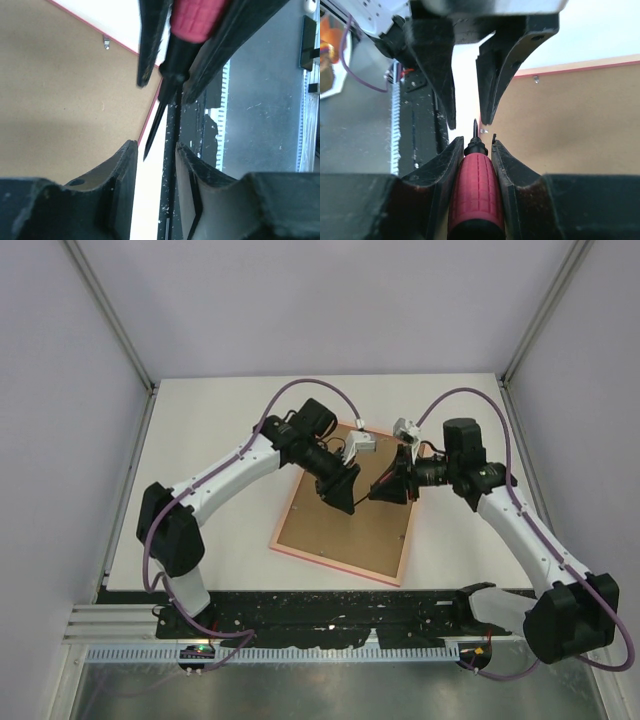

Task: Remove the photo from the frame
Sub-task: Release the photo frame item from the photo frame.

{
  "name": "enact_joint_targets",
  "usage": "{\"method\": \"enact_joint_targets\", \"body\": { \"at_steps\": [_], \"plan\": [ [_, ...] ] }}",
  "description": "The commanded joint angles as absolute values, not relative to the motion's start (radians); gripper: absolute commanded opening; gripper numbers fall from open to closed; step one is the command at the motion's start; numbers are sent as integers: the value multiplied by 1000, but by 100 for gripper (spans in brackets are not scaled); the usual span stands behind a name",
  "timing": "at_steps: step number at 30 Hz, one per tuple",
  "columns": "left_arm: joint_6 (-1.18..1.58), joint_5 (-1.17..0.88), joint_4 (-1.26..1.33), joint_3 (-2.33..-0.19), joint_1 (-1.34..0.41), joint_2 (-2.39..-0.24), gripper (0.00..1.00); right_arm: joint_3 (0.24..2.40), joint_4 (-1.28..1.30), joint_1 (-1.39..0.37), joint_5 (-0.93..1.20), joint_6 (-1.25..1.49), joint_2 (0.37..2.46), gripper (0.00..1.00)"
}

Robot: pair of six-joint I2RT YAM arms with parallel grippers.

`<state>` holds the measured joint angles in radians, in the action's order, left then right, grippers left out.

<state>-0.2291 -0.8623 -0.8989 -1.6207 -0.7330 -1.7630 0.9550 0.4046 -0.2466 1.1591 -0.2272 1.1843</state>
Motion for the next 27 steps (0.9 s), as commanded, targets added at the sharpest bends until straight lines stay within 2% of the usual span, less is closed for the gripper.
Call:
{"method": "enact_joint_targets", "body": {
  "at_steps": [1, 7, 10, 18, 27],
  "plan": [
    [-271, -812, -887, -1589, -706, -1677, 42, 925, 455, -252, 1042, -405, 1062, 8],
    [-313, -634, -862, -1459, -686, -1592, 43, 910, 716, -250, 961, -725, 965, 8],
    [-339, -609, -818, -1364, -695, -1537, 44, 887, 836, -252, 916, -848, 937, 8],
    [-403, -583, -769, -1258, -827, -1542, 46, 781, 819, -250, 718, -897, 877, 8],
    [-482, -477, -641, -1151, -963, -1571, 47, 701, 788, -250, 680, -856, 850, 8]
  ]
}}
